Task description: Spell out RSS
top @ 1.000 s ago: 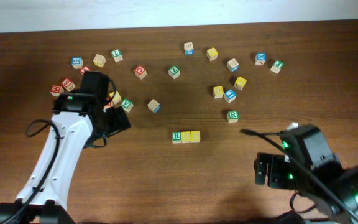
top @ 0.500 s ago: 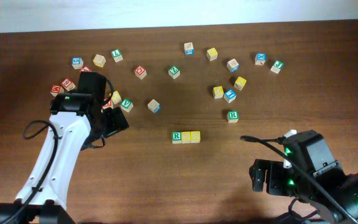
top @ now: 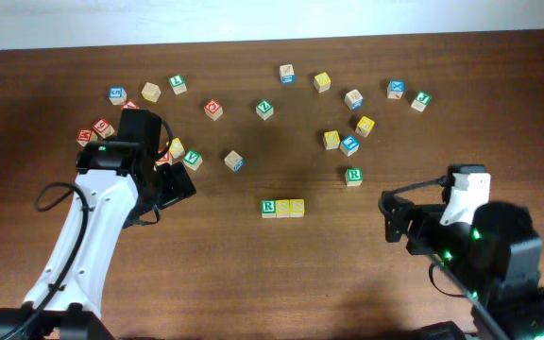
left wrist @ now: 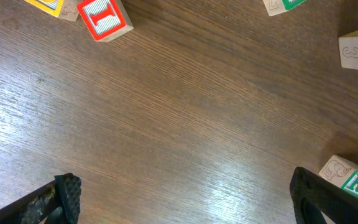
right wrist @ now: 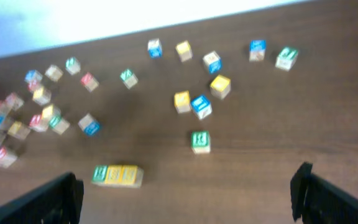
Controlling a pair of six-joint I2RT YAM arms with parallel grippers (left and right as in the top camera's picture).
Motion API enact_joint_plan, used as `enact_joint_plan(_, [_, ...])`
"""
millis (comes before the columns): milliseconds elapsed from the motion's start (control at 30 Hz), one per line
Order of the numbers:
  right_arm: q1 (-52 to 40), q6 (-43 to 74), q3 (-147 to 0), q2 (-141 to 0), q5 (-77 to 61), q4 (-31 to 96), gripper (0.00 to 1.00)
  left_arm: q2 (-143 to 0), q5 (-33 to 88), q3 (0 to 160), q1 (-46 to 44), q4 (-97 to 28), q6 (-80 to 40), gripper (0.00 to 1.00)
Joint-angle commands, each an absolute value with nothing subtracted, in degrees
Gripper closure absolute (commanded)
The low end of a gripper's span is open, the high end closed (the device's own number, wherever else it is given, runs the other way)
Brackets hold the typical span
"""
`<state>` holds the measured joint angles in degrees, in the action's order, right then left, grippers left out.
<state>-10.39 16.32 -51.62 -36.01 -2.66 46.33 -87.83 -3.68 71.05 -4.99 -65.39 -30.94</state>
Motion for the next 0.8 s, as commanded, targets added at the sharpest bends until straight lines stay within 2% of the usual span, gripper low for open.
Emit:
enact_joint_plan(0, [-7.7, 14.7, -43.5, -29.3, -3.5, 40.1, 0.02, -87.1, -4.3, 71.6, -4.8, -65.5, -31.4, 0.01])
enact_joint_plan(100, [-7.4, 10.9, -34.5, -22.1, -4.7, 32.4, 0.02, -87.1, -4.3, 71.6, -4.8, -65.5, -31.4, 0.01])
enact_joint_plan(333, [-7.2, 10.9, -16.7, -10.1, -4.3, 16.6, 0.02, -87.1, -4.3, 71.6, -4.8, -65.5, -31.4, 0.01])
enact_joint_plan(767, [-5.5, 7.7, -11.4, -0.7, -4.3, 15.6, 0.02, -87.1, -4.4, 71.6, -4.8, -65.5, -31.4, 0.01])
